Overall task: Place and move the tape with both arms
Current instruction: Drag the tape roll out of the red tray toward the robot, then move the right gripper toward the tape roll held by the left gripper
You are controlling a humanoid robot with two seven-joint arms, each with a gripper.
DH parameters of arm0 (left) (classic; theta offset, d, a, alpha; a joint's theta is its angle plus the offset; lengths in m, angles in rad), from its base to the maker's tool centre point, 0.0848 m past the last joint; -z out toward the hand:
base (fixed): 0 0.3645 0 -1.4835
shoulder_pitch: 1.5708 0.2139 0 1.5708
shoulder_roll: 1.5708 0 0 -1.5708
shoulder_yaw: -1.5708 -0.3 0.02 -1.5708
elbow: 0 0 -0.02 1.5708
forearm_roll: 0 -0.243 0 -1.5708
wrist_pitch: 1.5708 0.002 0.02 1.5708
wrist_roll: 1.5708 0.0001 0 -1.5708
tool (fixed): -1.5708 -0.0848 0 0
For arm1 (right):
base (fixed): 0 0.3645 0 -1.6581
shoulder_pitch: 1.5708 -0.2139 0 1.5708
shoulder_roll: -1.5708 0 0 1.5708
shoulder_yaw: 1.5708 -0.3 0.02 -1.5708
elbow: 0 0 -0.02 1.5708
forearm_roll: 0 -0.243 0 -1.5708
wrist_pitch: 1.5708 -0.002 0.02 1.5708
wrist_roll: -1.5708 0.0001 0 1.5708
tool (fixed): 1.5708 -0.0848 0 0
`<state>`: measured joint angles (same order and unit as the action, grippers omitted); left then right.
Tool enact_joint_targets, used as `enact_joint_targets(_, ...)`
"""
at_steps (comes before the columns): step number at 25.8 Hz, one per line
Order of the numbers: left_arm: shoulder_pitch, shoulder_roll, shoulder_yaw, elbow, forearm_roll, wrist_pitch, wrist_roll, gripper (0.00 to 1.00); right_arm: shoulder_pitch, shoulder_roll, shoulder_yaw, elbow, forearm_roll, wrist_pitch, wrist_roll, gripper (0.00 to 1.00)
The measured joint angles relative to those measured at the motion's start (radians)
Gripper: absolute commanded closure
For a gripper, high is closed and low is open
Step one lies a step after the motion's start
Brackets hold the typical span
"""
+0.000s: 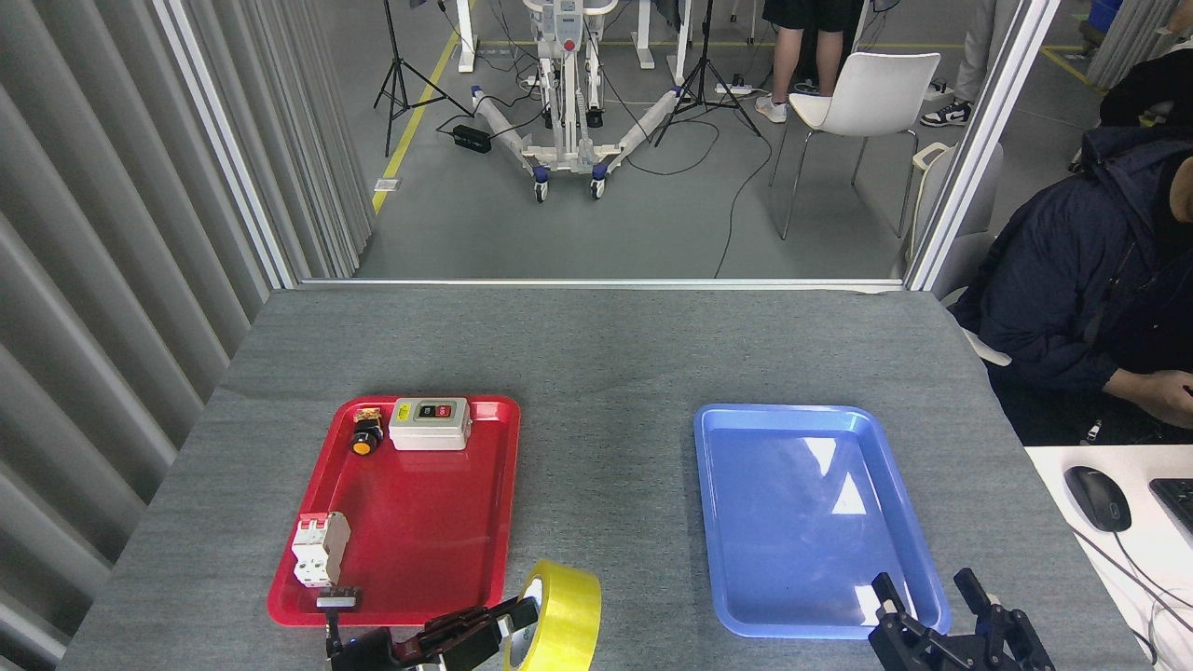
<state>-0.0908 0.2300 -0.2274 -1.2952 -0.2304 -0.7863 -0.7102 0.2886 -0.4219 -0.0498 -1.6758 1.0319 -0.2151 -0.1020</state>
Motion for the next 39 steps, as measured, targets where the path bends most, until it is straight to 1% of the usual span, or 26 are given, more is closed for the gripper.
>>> enact_joint_targets(2,0.004,-0.017,-0.001,-0.02,0.039,0.0,0.001,1.0,0.008,-0.023,0.001,0.013,-0.135,-0.07,0.065,0.0)
enact_joint_targets(3,0.014,-0.031,-0.001,-0.03,0.058,0.0,-0.001,1.0,0.01,-0.044,0.005,0.02,-0.221,-0.104,0.098,0.0)
enact_joint_targets(5,0.031,-0.053,-0.002,-0.054,0.079,0.0,-0.005,1.0,0.013,-0.093,0.015,0.04,-0.369,-0.151,0.141,0.0)
enact_joint_targets(7,0.046,-0.07,-0.01,-0.071,0.09,0.0,-0.007,1.0,0.014,-0.138,0.035,0.057,-0.498,-0.197,0.167,0.0)
enact_joint_targets(8,0.049,-0.077,-0.017,-0.077,0.095,0.0,-0.008,1.0,0.014,-0.163,0.049,0.062,-0.552,-0.22,0.174,0.0)
enact_joint_targets(10,0.055,-0.086,-0.031,-0.085,0.101,0.001,-0.011,1.0,0.014,-0.246,0.107,0.075,-0.673,-0.273,0.179,0.0)
enact_joint_targets(13,0.057,-0.094,-0.045,-0.088,0.111,0.001,-0.011,1.0,0.008,-0.383,0.243,0.088,-0.846,-0.367,0.185,0.0)
enact_joint_targets(15,0.057,-0.099,-0.052,-0.085,0.114,0.001,-0.012,1.0,0.004,-0.453,0.33,0.09,-0.912,-0.446,0.185,0.0)
enact_joint_targets(17,0.054,-0.105,-0.056,-0.079,0.116,0.001,-0.014,1.0,0.002,-0.495,0.387,0.089,-0.946,-0.508,0.186,0.0)
enact_joint_targets(20,0.05,-0.109,-0.058,-0.069,0.116,0.001,-0.014,1.0,-0.001,-0.521,0.434,0.088,-0.967,-0.55,0.188,0.0)
enact_joint_targets(22,0.047,-0.111,-0.059,-0.065,0.117,0.001,-0.014,1.0,-0.012,-0.513,0.44,0.093,-0.972,-0.561,0.188,0.0)
enact_joint_targets(23,0.046,-0.11,-0.059,-0.063,0.117,0.001,-0.014,1.0,-0.023,-0.493,0.435,0.096,-0.973,-0.563,0.188,0.0)
enact_joint_targets(25,0.045,-0.109,-0.059,-0.06,0.117,0.001,-0.014,1.0,-0.046,-0.436,0.402,0.101,-0.973,-0.567,0.189,0.0)
enact_joint_targets(27,0.044,-0.109,-0.059,-0.055,0.117,0.001,-0.014,1.0,-0.062,-0.386,0.338,0.103,-0.968,-0.56,0.206,0.0)
enact_joint_targets(28,0.044,-0.109,-0.06,-0.053,0.117,0.001,-0.014,1.0,-0.067,-0.368,0.298,0.105,-0.966,-0.544,0.234,0.0)
enact_joint_targets(30,0.043,-0.109,-0.06,-0.05,0.117,0.001,-0.014,1.0,-0.074,-0.325,0.217,0.103,-0.96,-0.516,0.324,0.0)
enact_joint_targets(33,0.038,-0.109,-0.059,-0.048,0.117,0.001,-0.014,1.0,-0.095,-0.236,0.14,0.095,-0.933,-0.491,0.54,0.0)
enact_joint_targets(36,0.034,-0.107,-0.058,-0.046,0.117,0.001,-0.014,1.0,-0.103,-0.147,0.068,0.094,-0.903,-0.476,0.727,0.0)
enact_joint_targets(39,0.03,-0.105,-0.057,-0.042,0.117,0.001,-0.014,1.0,-0.1,-0.041,-0.011,0.094,-0.919,-0.468,0.856,0.0)
